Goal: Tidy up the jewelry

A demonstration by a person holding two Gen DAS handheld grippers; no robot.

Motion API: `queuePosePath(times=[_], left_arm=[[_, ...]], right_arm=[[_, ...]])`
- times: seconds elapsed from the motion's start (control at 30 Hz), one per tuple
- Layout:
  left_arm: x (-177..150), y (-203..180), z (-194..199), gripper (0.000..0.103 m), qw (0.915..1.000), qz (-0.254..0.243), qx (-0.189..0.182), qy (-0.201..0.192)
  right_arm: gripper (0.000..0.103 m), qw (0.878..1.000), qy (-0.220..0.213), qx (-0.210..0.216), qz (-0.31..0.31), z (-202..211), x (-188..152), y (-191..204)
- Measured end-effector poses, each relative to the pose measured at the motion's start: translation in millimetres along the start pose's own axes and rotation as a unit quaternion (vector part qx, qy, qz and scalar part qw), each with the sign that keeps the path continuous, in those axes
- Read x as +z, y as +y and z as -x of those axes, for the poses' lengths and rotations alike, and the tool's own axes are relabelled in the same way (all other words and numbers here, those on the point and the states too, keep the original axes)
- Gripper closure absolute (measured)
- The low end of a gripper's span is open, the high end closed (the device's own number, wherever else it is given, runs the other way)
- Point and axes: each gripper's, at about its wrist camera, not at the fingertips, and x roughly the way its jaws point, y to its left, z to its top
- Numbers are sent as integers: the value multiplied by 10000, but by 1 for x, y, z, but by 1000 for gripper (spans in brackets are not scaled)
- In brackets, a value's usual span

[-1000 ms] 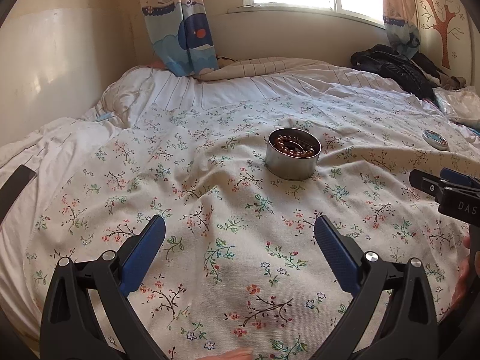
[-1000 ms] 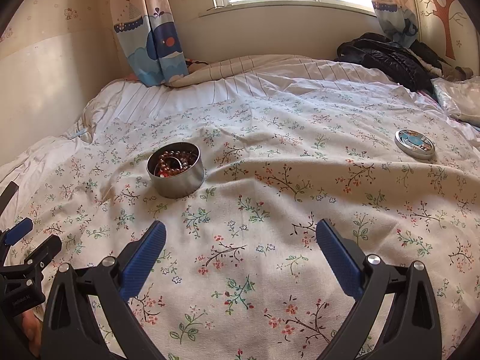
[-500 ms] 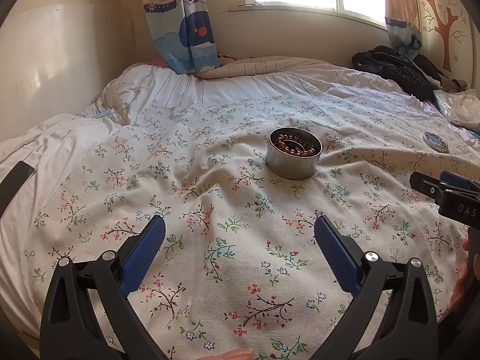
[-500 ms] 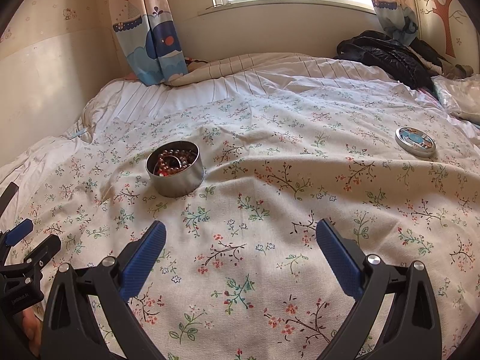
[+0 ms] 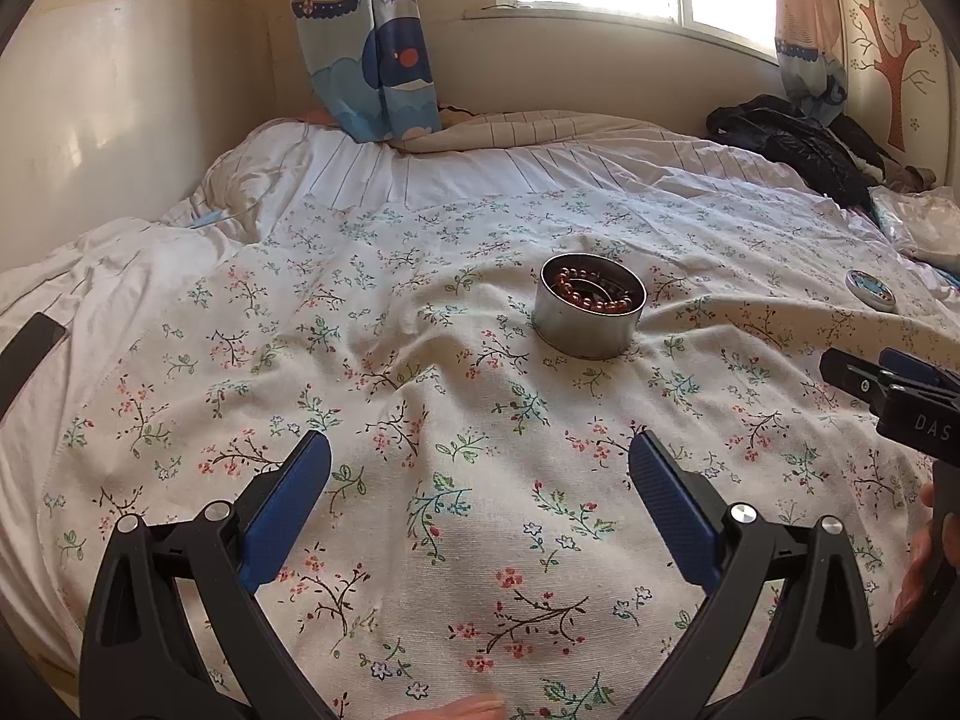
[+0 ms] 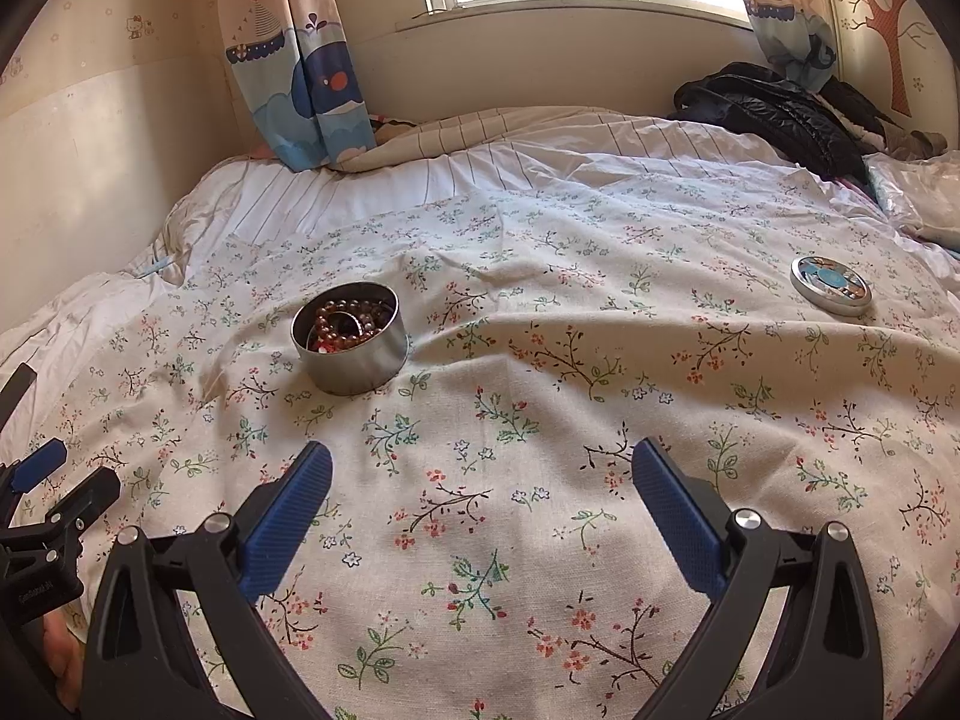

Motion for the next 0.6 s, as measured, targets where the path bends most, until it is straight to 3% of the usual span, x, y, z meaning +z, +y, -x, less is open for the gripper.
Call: queuePosePath(times=[0.6], left_arm=[[0,-1,-3,7,9999,3,94,67]], right_arm=[[7,10000,-10,-2,-2,0,0,0]])
